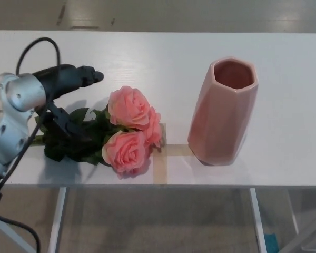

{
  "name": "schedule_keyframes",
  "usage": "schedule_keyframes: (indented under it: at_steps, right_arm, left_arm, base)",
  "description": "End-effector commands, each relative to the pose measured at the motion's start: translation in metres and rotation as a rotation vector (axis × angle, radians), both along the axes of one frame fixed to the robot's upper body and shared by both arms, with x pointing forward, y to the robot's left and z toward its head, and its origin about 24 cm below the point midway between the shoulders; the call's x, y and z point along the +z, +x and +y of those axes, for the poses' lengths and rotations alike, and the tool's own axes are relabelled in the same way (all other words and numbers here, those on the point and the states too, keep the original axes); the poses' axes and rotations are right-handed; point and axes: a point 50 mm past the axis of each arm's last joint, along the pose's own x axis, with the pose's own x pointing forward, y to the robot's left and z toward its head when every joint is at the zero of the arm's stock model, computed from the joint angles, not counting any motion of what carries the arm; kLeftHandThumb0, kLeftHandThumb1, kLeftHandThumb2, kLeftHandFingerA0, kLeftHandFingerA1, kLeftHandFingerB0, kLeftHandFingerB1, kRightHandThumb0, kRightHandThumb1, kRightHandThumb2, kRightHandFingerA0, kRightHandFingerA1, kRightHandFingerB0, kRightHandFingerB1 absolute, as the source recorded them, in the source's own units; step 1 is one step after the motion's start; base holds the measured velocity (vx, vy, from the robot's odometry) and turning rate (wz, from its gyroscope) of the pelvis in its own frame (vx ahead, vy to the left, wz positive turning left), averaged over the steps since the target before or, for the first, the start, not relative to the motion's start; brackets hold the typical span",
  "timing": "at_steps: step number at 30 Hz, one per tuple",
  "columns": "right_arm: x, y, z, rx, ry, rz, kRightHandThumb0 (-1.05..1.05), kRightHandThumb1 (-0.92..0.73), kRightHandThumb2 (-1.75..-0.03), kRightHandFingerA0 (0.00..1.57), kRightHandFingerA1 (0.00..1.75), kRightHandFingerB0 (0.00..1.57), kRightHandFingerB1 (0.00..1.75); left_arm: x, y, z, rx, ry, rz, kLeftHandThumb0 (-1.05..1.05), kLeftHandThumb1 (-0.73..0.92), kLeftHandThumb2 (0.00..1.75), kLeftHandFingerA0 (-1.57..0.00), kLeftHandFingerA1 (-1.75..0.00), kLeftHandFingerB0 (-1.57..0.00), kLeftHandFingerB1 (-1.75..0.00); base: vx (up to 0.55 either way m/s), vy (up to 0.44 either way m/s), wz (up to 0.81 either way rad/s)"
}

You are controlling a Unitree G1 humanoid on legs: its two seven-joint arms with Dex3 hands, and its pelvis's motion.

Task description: Use the left hand to pick up the rose and then lift and insert it into the pink vase.

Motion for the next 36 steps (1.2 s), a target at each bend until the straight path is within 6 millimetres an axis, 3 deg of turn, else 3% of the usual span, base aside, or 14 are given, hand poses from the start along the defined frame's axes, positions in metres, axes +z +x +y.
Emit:
schedule_keyframes:
  at_steps: [1,12,14,20,21,24,25,32,33,35,36]
  right_arm:
    - [-0.001,-0.001,0.002,-0.01,0.023,-0.008,-0.11,-0.62,-0.57,0.62,0.51,0.52,0.46]
    - [0.001,0.003,0.002,-0.022,0.045,-0.032,-0.11,-0.62,-0.58,0.61,0.51,0.52,0.46]
    - [0.0,0.002,0.002,-0.017,0.042,-0.032,-0.11,-0.63,-0.58,0.61,0.51,0.52,0.46]
    - [0.0,0.001,0.003,-0.027,0.048,-0.039,-0.1,-0.63,-0.58,0.61,0.51,0.52,0.46]
    - [0.001,0.002,0.003,-0.023,0.042,-0.04,-0.11,-0.63,-0.58,0.61,0.51,0.52,0.46]
    - [0.001,0.002,0.003,-0.023,0.041,-0.04,-0.11,-0.63,-0.58,0.61,0.51,0.52,0.46]
    - [0.0,0.001,0.004,-0.022,0.039,-0.035,-0.11,-0.62,-0.58,0.61,0.5,0.52,0.46]
    - [0.0,0.001,0.003,-0.038,0.053,-0.039,-0.11,-0.63,-0.58,0.61,0.5,0.52,0.46]
    - [0.0,0.001,0.004,-0.038,0.054,-0.042,-0.11,-0.63,-0.58,0.61,0.51,0.52,0.46]
    - [0.0,0.001,0.004,-0.037,0.057,-0.047,-0.11,-0.63,-0.58,0.61,0.51,0.52,0.46]
    - [0.0,0.002,0.005,-0.034,0.057,-0.05,-0.11,-0.62,-0.58,0.61,0.51,0.52,0.46]
  left_arm:
    - [-0.01,0.005,-0.003,0.01,0.056,0.009,-0.26,0.36,0.63,0.0,-0.03,0.0,-0.07]
    - [-0.03,0.005,-0.012,0.011,0.071,0.048,-0.28,0.36,0.63,0.0,-0.02,0.0,-0.07]
    - [-0.045,0.001,-0.016,0.0,0.094,0.073,-0.26,0.37,0.63,0.0,-0.02,0.0,-0.07]
    - [-0.056,0.001,-0.019,0.006,0.079,0.104,-0.25,0.36,0.63,0.0,-0.02,0.0,-0.07]
    - [-0.057,0.001,-0.02,0.006,0.076,0.107,-0.22,0.42,0.53,0.0,-0.03,0.0,-0.07]
    - [-0.057,0.001,-0.02,0.006,0.075,0.106,-0.22,0.42,0.53,0.0,-0.03,0.0,-0.07]
    - [-0.061,-0.001,-0.022,-0.003,0.079,0.119,-0.27,0.37,0.63,0.0,-0.02,0.0,-0.06]
    - [-0.075,-0.003,-0.025,-0.012,0.108,0.148,-0.33,0.35,0.63,0.0,-0.02,0.0,-0.06]
    - [-0.076,-0.002,-0.025,-0.015,0.121,0.145,-0.29,0.43,0.53,0.0,-0.11,0.0,-0.08]
    - [-0.078,-0.002,-0.025,-0.021,0.141,0.14,-0.29,0.43,0.53,0.0,-0.11,0.0,-0.08]
    - [-0.081,-0.002,-0.024,-0.033,0.132,0.122,-0.23,0.48,0.65,-0.11,-0.35,-0.03,-0.18]
  base:
    - [0.0,0.0,0.0]
    - [0.0,0.0,0.0]
    - [0.0,0.0,0.0]
    - [0.0,0.0,0.0]
    - [0.0,0.0,0.0]
    - [0.0,0.0,0.0]
    - [0.0,0.0,0.0]
    - [0.0,0.0,0.0]
    - [0.0,0.0,0.0]
    - [0.0,0.0,0.0]
    - [0.0,0.0,0.0]
